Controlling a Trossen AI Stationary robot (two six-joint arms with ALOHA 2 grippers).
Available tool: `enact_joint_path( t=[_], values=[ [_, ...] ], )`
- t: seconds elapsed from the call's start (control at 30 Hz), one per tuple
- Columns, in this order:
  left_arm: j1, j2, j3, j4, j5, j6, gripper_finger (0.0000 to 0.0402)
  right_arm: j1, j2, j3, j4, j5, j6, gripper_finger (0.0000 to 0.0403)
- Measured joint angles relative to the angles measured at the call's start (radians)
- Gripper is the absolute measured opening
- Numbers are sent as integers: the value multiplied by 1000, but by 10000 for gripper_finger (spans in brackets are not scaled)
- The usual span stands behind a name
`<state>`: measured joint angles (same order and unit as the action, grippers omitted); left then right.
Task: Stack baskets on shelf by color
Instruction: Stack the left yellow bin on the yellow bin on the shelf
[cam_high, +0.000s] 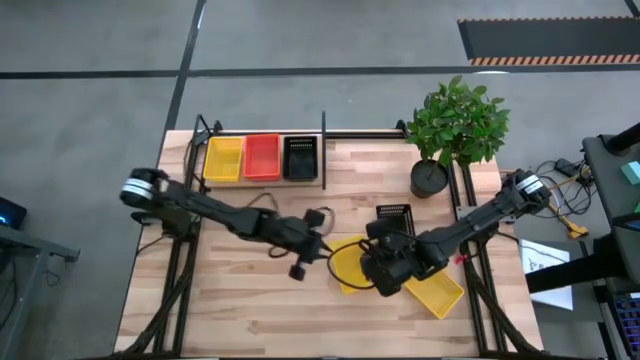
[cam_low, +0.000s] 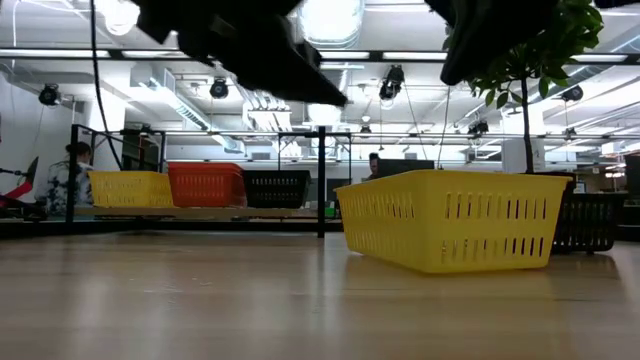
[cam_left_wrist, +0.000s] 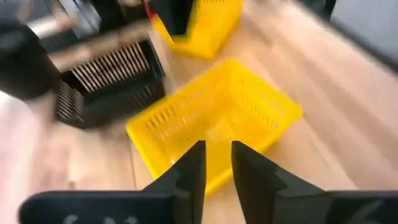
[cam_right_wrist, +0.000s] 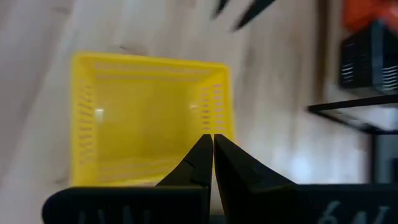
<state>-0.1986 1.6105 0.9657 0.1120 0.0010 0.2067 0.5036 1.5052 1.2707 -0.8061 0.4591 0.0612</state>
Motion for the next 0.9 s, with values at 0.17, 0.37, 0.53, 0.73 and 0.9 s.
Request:
enact_joint_path(
  t=[0.17, 0.37, 0.53, 0.73, 0.9],
  values=[
    [3, 131, 130, -110, 0, -6, 9, 24, -27, -44, 32, 135, -37, 8],
    [15, 206, 160, -69, -33, -6, 1, 29, -81, -105, 62, 255, -37, 8],
    [25, 239, 155, -71, -38, -47, 1, 30, -149, -163, 115, 276, -30, 8],
    [35, 244, 146, -71, -48, -103, 1, 31, -241, -230, 192, 275, -35, 8],
    [40, 244, 136, -115, -108, -180, 1, 31, -300, -266, 213, 277, -21, 8]
  ],
)
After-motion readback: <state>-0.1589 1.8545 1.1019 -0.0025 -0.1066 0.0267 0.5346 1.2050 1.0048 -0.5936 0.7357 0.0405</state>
